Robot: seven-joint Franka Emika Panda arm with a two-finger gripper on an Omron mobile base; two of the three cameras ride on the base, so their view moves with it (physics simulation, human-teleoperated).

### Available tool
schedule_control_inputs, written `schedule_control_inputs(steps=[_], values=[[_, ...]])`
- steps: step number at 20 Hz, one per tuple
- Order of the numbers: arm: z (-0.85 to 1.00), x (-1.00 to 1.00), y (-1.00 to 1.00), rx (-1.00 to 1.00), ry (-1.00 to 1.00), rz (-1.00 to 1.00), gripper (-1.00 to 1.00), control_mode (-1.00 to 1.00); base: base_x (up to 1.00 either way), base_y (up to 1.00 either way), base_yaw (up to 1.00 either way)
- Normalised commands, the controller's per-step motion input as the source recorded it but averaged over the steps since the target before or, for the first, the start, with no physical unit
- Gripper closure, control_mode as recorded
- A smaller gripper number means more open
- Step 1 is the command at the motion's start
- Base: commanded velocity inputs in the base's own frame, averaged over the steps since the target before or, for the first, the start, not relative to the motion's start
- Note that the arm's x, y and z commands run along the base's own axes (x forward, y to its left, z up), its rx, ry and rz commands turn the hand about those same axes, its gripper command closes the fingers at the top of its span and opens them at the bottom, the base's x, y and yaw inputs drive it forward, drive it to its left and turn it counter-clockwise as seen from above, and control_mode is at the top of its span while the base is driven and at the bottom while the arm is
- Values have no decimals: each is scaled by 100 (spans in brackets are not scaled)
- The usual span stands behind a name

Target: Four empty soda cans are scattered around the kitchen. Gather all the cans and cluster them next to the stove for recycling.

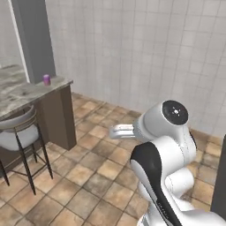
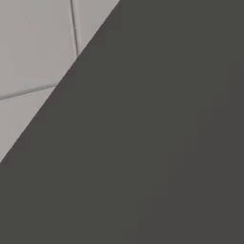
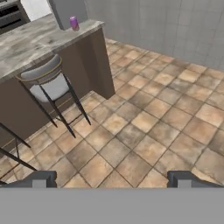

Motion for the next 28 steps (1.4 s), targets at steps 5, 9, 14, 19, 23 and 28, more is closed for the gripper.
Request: schedule_control_inputs(steps=[5, 9, 14, 19, 23, 28], values=[[0, 0, 0, 0, 0, 0, -100, 100, 44, -85, 39], [0, 0, 0, 0, 0, 0, -100, 100, 37, -89, 40], [0, 0, 0, 0, 0, 0, -100, 100, 32, -90, 40], [0, 0, 0, 0, 0, 0, -100, 100, 22, -84, 39], [0, 0, 0, 0, 0, 0, -100, 100, 17, -63, 36], [0, 0, 0, 0, 0, 0, -100, 100, 32, -39, 27]])
